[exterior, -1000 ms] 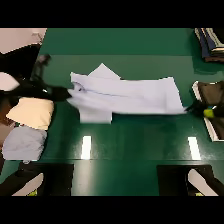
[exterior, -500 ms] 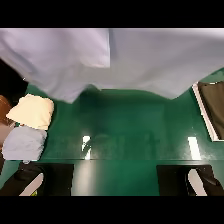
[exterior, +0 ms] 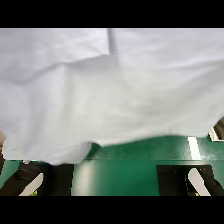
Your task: Fold the shirts.
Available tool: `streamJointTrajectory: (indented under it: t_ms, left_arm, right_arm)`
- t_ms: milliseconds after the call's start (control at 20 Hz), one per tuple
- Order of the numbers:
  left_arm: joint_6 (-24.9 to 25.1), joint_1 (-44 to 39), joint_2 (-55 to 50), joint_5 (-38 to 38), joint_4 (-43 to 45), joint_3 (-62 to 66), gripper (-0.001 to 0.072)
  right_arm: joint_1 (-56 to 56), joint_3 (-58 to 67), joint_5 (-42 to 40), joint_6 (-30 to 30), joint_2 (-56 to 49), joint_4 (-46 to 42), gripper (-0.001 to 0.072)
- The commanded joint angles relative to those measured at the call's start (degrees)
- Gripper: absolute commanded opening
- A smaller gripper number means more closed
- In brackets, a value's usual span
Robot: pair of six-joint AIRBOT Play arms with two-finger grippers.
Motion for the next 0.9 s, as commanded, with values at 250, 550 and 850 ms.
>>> streamJointTrajectory:
  t_ms: [250,550,850]
  left_arm:
    - [1.2,0.1,-19.3,-6.7,0.1,-19.8,0.0025]
    - [3.5,0.1,-39.1,9.0,1.1,-21.1,0.0026]
    - [3.4,2.0,-43.7,21.7,0.7,-20.9,0.0025]
  right_arm:
    - [14.2,-18.9,8.1,3.8,-21.2,-13.3,0.0015]
    - [22.0,-17.6,0.5,4.6,-42.9,-17.9,0.0015]
    - [24.0,-1.8,-2.9,4.3,-52.8,-18.0,0.0016]
